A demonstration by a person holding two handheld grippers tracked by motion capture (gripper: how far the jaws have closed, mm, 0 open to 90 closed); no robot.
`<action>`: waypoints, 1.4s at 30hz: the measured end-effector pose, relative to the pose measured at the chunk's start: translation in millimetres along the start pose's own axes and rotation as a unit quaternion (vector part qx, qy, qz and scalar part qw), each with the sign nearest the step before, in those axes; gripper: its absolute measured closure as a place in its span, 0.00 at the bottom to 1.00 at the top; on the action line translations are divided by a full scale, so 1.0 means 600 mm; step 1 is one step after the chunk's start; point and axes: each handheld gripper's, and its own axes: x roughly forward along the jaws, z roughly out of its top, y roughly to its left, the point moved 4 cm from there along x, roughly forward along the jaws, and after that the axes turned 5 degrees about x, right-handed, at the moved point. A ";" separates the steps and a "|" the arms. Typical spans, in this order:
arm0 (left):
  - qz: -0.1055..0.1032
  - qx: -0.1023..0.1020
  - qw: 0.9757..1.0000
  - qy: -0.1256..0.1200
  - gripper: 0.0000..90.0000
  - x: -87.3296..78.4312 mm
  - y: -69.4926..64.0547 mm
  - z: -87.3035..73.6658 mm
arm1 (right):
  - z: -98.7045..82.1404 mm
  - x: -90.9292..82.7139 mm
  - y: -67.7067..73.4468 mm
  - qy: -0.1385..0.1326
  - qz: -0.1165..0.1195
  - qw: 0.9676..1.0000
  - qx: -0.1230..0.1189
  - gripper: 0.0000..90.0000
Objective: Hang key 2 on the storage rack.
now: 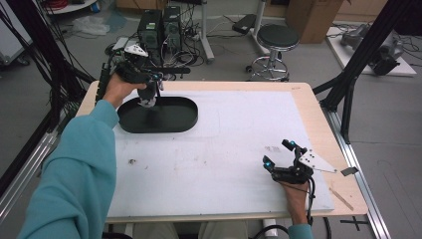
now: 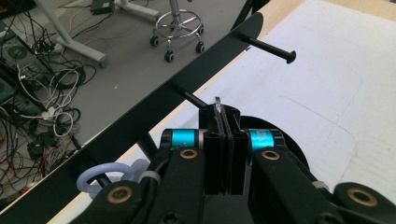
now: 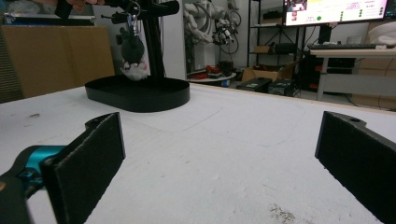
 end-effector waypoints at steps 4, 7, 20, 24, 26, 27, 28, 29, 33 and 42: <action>0.001 0.000 1.000 0.000 0.98 0.001 0.001 0.000 | 0.000 0.000 0.000 0.000 0.000 1.000 0.000 0.01; 0.001 0.001 1.000 0.001 0.98 0.002 0.002 -0.001 | 0.000 0.000 0.000 -0.001 0.001 1.000 -0.001 0.01; 0.004 -0.003 1.000 -0.005 0.98 0.007 0.005 -0.002 | 0.000 0.000 0.002 0.001 0.000 1.000 -0.001 0.01; 0.006 0.000 1.000 -0.009 0.97 0.008 0.006 -0.001 | 0.000 0.000 0.001 0.001 0.000 1.000 -0.002 0.01; 0.009 0.004 1.000 -0.007 0.97 0.007 0.007 -0.002 | 0.000 0.000 0.002 0.002 0.000 1.000 -0.001 0.01; 0.010 0.004 1.000 -0.008 0.97 0.007 0.007 -0.002 | 0.000 0.000 0.002 0.002 0.000 1.000 -0.001 0.01; 0.011 0.004 1.000 -0.008 0.97 0.007 0.008 -0.002 | -0.001 0.000 0.002 0.003 0.000 1.000 0.001 0.01; 0.011 0.002 1.000 -0.010 0.97 0.008 0.009 -0.002 | 0.000 0.000 0.002 0.002 0.000 1.000 -0.001 0.01; 0.015 0.001 1.000 -0.008 0.95 0.008 0.011 -0.003 | 0.000 0.000 0.002 0.002 0.000 1.000 -0.001 0.01; 0.029 -0.006 0.999 -0.022 0.82 0.001 0.017 -0.001 | 0.000 0.001 0.001 0.003 0.000 1.000 -0.004 0.01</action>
